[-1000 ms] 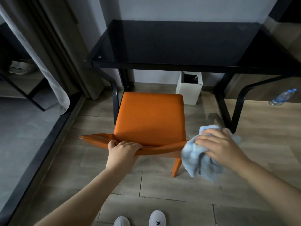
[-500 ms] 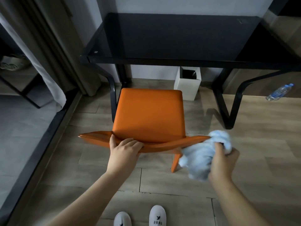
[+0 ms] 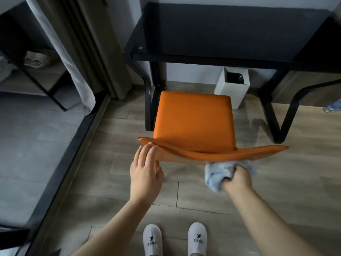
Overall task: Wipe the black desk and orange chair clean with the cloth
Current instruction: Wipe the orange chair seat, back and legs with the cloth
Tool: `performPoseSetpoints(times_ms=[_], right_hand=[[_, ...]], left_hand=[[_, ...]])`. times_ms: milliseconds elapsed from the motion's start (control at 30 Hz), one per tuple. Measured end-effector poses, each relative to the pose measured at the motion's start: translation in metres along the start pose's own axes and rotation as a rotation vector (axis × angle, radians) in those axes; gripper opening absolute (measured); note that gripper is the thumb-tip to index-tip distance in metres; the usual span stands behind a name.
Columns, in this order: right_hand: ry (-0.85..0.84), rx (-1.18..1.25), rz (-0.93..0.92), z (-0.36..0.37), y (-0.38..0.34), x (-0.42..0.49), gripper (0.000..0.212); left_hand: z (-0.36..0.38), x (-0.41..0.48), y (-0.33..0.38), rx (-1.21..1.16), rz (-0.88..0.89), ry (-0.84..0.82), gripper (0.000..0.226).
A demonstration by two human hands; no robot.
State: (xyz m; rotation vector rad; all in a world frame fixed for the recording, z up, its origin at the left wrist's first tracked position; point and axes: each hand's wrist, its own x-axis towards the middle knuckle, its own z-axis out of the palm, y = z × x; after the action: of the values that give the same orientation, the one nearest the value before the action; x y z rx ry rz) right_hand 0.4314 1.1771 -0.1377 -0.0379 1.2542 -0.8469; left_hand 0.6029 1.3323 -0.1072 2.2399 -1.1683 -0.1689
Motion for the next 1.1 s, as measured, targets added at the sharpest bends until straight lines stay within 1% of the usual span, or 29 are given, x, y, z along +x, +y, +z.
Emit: performPoseSetpoints(times_ms=[67,100,133,167,200,233,300,333,367,400,433,467,500,533,567,600,633,733,800,867,900,967,1033,1067,1100], right_hand=[[-0.114,-0.118,0.133,0.029,0.052,-0.027,0.020],[-0.195,-0.146,0.198,0.046,0.079,-0.043,0.020],[-0.276,-0.166,0.264,0.063,0.103,-0.058,0.021],[-0.342,-0.170,0.316,0.082,0.120,-0.072,0.022],[-0.384,-0.154,0.351,0.100,0.129,-0.080,0.024],[-0.397,-0.119,0.373,0.111,0.133,-0.083,0.025],[-0.401,-0.127,0.364,0.112,0.129,-0.084,0.023],[-0.389,-0.187,0.307,0.103,0.123,-0.082,0.019],[-0.350,-0.257,0.242,0.090,0.113,-0.082,0.017],[-0.247,-0.316,0.154,0.075,0.100,-0.079,0.023],[-0.132,-0.301,0.077,0.060,0.085,-0.074,0.030],[-0.056,-0.180,0.034,0.047,0.072,-0.067,0.030],[-0.004,-0.015,0.021,0.037,0.060,-0.060,0.030],[0.027,0.100,0.036,0.034,0.052,-0.053,0.030],[0.065,0.132,0.058,0.034,0.052,-0.047,0.029],[0.069,0.130,0.087,0.041,0.059,-0.044,0.029],[0.031,0.118,0.113,0.048,0.073,-0.042,0.031],[-0.148,0.024,0.249,0.087,0.128,-0.046,0.032],[-0.186,-0.020,0.303,0.110,0.154,-0.047,0.029],[-0.191,-0.035,0.327,0.112,0.161,-0.041,0.030],[-0.185,-0.050,0.311,0.105,0.159,-0.036,0.033],[-0.161,-0.078,0.238,0.084,0.148,-0.019,0.033],[-0.132,-0.025,0.178,0.065,0.135,0.002,0.027],[-0.135,-0.109,0.134,0.057,0.133,0.019,0.022],[-0.161,-0.243,0.116,0.054,0.136,0.036,0.019]], left_hand=[[-0.002,0.000,-0.011,-0.109,-0.024,0.014,0.059],[-0.004,-0.001,-0.018,-0.170,-0.087,0.071,0.057],[-0.007,-0.003,-0.024,-0.241,-0.210,0.157,0.054],[-0.010,-0.005,-0.031,-0.319,-0.375,0.244,0.051],[-0.014,-0.006,-0.037,-0.411,-0.551,0.308,0.049],[-0.017,-0.005,-0.044,-0.515,-0.725,0.338,0.048],[-0.019,0.000,-0.061,-0.699,-1.034,0.336,0.050],[-0.019,0.003,-0.069,-0.752,-1.155,0.300,0.049],[-0.019,0.005,-0.076,-0.762,-1.235,0.228,0.047],[-0.017,0.005,-0.080,-0.750,-1.269,0.131,0.045],[-0.014,0.005,-0.084,-0.747,-1.272,0.039,0.043],[-0.011,0.004,-0.086,-0.761,-1.265,-0.032,0.041],[-0.009,0.003,-0.086,-0.789,-1.264,-0.090,0.040],[-0.008,0.001,-0.087,-0.819,-1.267,-0.143,0.039],[-0.006,-0.001,-0.087,-0.847,-1.274,-0.186,0.038],[-0.004,-0.003,-0.088,-0.874,-1.281,-0.218,0.038],[-0.001,-0.003,-0.089,-0.899,-1.283,-0.242,0.039],[0.006,0.002,-0.086,-1.015,-1.309,-0.288,0.042],[0.011,0.012,-0.089,-1.205,-1.363,-0.273,0.046],[0.020,0.026,-0.094,-1.463,-1.340,-0.265,0.048],[0.023,0.033,-0.096,-1.576,-1.307,-0.264,0.047],[0.033,0.044,-0.099,-1.717,-1.262,-0.245,0.041],[0.051,0.051,-0.101,-1.736,-1.231,-0.266,0.036],[0.063,0.054,-0.102,-1.738,-1.237,-0.268,0.036],[0.077,0.057,-0.105,-1.741,-1.269,-0.249,0.035]])
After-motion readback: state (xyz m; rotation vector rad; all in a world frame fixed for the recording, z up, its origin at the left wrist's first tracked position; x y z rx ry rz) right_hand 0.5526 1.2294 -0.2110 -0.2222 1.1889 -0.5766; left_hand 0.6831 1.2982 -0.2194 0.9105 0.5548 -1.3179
